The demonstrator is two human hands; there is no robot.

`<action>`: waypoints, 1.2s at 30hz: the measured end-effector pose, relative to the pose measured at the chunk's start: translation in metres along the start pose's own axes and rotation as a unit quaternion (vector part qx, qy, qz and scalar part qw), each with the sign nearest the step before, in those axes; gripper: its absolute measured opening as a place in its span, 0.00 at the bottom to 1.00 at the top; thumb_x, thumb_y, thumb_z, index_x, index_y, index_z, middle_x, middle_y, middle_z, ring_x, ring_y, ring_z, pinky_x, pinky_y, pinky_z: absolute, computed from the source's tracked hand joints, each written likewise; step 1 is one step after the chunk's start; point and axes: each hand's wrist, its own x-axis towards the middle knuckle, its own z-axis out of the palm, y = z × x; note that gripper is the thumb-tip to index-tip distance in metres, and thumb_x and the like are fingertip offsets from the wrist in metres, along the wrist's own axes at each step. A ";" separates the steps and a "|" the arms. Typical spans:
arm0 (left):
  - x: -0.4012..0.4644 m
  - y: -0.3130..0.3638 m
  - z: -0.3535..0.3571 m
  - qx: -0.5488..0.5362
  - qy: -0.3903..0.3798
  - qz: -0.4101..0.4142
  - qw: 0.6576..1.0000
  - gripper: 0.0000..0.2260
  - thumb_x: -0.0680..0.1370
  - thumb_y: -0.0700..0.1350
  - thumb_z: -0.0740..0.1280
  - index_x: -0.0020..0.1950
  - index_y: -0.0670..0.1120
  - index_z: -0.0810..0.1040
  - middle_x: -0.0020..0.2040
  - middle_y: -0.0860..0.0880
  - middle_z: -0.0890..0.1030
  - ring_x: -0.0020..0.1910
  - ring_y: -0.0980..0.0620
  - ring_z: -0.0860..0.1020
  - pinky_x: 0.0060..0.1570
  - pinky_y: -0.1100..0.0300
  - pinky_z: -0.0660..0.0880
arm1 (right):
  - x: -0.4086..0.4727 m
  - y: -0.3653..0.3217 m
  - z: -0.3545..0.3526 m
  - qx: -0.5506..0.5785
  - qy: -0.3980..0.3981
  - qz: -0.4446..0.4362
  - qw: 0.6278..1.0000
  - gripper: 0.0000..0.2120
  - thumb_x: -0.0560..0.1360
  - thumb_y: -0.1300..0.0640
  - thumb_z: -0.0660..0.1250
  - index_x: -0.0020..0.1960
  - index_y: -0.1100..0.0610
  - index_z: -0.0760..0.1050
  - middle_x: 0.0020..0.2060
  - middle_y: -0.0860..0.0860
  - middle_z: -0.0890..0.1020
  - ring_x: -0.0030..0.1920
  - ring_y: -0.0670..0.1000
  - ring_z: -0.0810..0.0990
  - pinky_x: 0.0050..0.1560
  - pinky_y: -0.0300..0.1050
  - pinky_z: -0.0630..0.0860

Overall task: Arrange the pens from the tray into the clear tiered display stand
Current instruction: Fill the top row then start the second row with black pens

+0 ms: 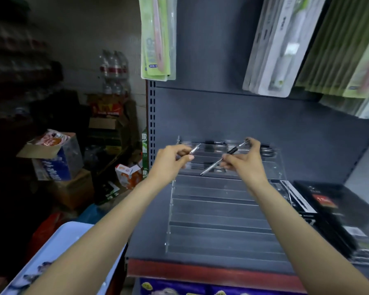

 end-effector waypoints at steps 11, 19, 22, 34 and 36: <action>0.002 0.000 -0.001 0.007 0.030 -0.026 0.999 0.08 0.76 0.43 0.68 0.54 0.44 0.81 0.43 0.46 0.83 0.38 0.48 0.81 0.38 0.69 0.75 | 0.032 0.015 -0.001 0.041 0.020 -0.024 0.999 0.06 0.78 0.68 0.61 0.49 0.60 0.64 0.36 0.56 0.80 0.29 0.43 0.82 0.38 0.34 0.80; -0.002 -0.009 -0.007 0.026 0.020 -0.044 0.998 0.10 0.76 0.44 0.67 0.56 0.45 0.80 0.45 0.48 0.83 0.40 0.54 0.80 0.42 0.70 0.75 | 0.043 0.029 0.010 -0.028 -0.053 0.062 0.996 0.09 0.77 0.65 0.64 0.45 0.55 0.65 0.34 0.56 0.80 0.32 0.51 0.80 0.36 0.40 0.80; -0.002 -0.012 -0.008 0.028 0.015 -0.044 0.999 0.09 0.76 0.44 0.67 0.56 0.45 0.81 0.44 0.49 0.83 0.38 0.59 0.79 0.39 0.76 0.73 | 0.051 0.030 0.008 -0.094 -0.073 0.082 0.989 0.09 0.77 0.62 0.64 0.40 0.55 0.69 0.34 0.54 0.77 0.31 0.49 0.73 0.34 0.41 0.72; 0.010 -0.002 0.002 0.020 0.007 -0.026 0.999 0.09 0.77 0.44 0.67 0.56 0.46 0.81 0.43 0.49 0.82 0.38 0.55 0.79 0.41 0.70 0.75 | 0.053 0.026 -0.005 -0.363 -0.171 -0.032 0.915 0.06 0.75 0.61 0.69 0.49 0.59 0.83 0.42 0.49 0.81 0.46 0.48 0.78 0.47 0.36 0.69; 0.011 -0.002 0.004 0.017 0.005 -0.028 0.999 0.09 0.77 0.44 0.67 0.56 0.46 0.80 0.43 0.50 0.82 0.39 0.55 0.79 0.42 0.69 0.75 | 0.052 0.027 -0.007 -0.360 -0.192 -0.033 0.913 0.06 0.75 0.59 0.68 0.49 0.59 0.82 0.39 0.48 0.81 0.44 0.48 0.78 0.45 0.36 0.70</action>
